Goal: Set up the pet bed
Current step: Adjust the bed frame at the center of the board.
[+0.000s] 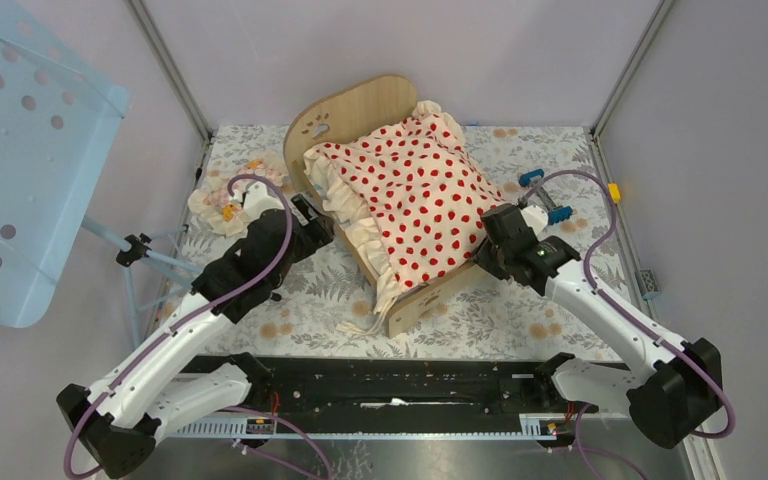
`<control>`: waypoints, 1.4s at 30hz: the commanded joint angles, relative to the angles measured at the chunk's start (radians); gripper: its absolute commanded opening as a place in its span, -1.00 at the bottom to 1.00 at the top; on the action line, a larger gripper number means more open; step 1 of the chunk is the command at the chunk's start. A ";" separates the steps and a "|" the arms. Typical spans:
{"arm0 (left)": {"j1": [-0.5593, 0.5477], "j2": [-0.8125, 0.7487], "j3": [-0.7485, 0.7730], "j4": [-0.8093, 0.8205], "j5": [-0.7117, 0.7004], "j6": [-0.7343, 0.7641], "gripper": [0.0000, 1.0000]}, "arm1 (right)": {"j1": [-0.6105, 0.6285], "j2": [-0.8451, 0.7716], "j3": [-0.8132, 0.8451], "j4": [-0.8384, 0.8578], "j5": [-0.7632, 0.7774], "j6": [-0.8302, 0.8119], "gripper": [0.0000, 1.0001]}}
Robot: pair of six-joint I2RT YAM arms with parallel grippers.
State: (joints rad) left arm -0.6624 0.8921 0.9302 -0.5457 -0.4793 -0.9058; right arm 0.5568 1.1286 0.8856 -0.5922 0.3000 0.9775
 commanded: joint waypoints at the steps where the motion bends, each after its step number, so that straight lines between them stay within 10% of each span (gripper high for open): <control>1: 0.001 -0.030 0.064 -0.018 -0.021 0.104 0.51 | 0.001 0.012 0.062 -0.035 0.131 -0.132 -0.49; 7: 0.001 -0.052 0.098 -0.036 0.012 0.239 0.53 | -0.142 -0.055 0.036 0.000 0.037 -0.319 -1.00; 31: 0.001 -0.050 0.222 -0.166 0.156 0.498 0.61 | -0.483 0.345 0.364 0.450 -0.329 -1.117 -1.00; 35: 0.001 -0.011 0.254 -0.166 0.188 0.548 0.63 | -0.487 0.411 0.522 0.313 -0.345 -1.133 0.10; 42: 0.001 0.131 0.326 -0.156 0.279 0.659 0.67 | -0.488 0.223 0.420 0.248 -0.223 -1.018 0.49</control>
State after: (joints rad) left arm -0.6624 0.9524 1.1839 -0.7307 -0.2874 -0.3355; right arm 0.0654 1.4963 1.3396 -0.3164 0.0086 -0.0895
